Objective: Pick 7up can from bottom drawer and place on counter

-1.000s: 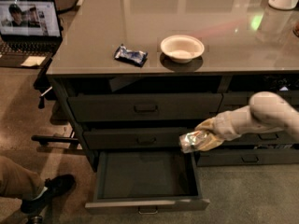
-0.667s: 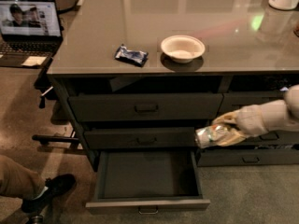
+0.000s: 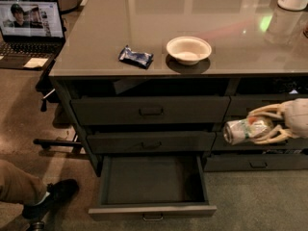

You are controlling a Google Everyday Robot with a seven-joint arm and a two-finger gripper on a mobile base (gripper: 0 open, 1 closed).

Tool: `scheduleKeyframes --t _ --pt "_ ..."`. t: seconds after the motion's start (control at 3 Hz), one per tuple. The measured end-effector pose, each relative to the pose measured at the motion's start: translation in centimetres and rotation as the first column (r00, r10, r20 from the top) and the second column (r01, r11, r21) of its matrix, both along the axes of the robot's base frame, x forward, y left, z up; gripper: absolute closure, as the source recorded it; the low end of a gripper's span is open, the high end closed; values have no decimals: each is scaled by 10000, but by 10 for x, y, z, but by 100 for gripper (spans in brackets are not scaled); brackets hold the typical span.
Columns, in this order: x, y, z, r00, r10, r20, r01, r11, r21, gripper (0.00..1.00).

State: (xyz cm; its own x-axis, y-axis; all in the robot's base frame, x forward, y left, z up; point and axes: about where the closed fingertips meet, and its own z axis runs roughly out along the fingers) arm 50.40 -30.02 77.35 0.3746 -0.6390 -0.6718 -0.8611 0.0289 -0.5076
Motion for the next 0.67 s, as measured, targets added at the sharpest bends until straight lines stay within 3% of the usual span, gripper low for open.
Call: scheduleKeyframes --t 0.33,0.67 --pt "-27 11 46 9921 -577 1113 435 9911 1260 100" --pt "-55 50 85 9732 -1449 1787 935 9588 2681 100"
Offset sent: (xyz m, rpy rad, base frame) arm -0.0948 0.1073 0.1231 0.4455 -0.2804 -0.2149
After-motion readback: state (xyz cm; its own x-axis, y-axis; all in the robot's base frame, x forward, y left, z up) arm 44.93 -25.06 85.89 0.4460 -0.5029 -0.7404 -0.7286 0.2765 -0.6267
